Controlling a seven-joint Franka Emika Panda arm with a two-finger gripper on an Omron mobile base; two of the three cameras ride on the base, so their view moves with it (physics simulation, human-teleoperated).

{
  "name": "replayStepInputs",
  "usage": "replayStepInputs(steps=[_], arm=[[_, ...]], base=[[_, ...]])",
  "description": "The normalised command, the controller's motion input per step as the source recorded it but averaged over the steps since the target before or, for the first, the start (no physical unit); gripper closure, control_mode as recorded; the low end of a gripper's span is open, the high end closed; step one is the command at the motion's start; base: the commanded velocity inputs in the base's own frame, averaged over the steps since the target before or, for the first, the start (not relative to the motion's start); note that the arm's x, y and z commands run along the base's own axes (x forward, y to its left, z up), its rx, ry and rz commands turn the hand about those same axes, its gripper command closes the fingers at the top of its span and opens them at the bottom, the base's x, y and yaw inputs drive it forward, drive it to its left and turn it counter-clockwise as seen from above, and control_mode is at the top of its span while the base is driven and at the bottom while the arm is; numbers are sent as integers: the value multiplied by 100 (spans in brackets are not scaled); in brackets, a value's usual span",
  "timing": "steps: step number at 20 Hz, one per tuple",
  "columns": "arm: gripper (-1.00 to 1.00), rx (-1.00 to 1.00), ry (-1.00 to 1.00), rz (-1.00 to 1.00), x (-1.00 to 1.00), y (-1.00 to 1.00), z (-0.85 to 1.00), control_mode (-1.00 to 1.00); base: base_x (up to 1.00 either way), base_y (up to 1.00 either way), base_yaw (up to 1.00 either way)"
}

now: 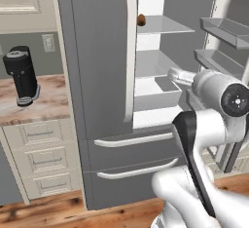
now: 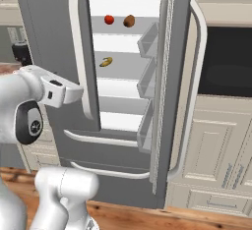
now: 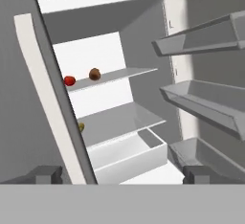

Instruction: Place the potato in the correct fridge rack based on whether it is a fruit or vegetable. Finally, close the fridge door.

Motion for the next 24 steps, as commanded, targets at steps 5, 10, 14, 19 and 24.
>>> replayStepInputs(steps=[5, 10, 14, 19, 24], arm=[[-100, 0, 0, 0, -100, -3, 0, -100], [-100, 2, 11, 1, -93, -13, 0, -100], [-100, 1, 10, 3, -89, -34, -5, -100], [-100, 6, 6, 5, -34, -70, -7, -100], [-100, 17, 12, 11, -5, -97, 0, -100]], base=[[0, 0, 0], [0, 0, 0], [0, 0, 0], [0, 0, 0], [0, 0, 0]])
